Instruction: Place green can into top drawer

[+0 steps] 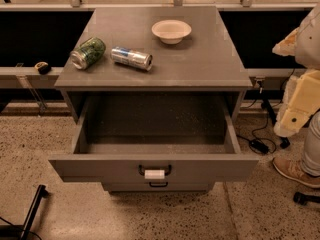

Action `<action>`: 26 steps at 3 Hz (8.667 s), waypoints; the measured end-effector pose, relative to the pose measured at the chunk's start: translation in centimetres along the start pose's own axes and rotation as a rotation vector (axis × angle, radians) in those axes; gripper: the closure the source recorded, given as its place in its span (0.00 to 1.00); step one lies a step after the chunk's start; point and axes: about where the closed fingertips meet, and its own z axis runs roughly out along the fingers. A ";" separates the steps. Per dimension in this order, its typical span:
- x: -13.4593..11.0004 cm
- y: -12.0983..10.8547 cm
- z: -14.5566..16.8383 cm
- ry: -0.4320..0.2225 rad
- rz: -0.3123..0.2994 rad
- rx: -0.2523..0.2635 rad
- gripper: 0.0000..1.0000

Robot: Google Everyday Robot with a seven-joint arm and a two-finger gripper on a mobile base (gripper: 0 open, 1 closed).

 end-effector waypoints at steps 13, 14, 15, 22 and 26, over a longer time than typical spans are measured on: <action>-40.1 -18.9 16.3 -0.116 -1.230 0.334 0.00; -42.2 -20.0 18.2 -0.167 -1.230 0.342 0.00; -44.7 -19.6 19.5 -0.221 -1.238 0.323 0.19; -48.9 -15.8 27.6 -0.304 -1.293 0.076 0.73; -34.3 -12.8 7.9 -0.416 -1.007 0.204 1.00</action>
Offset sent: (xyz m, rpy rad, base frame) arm 0.0646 0.0985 0.0158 -0.0621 -0.1373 0.2924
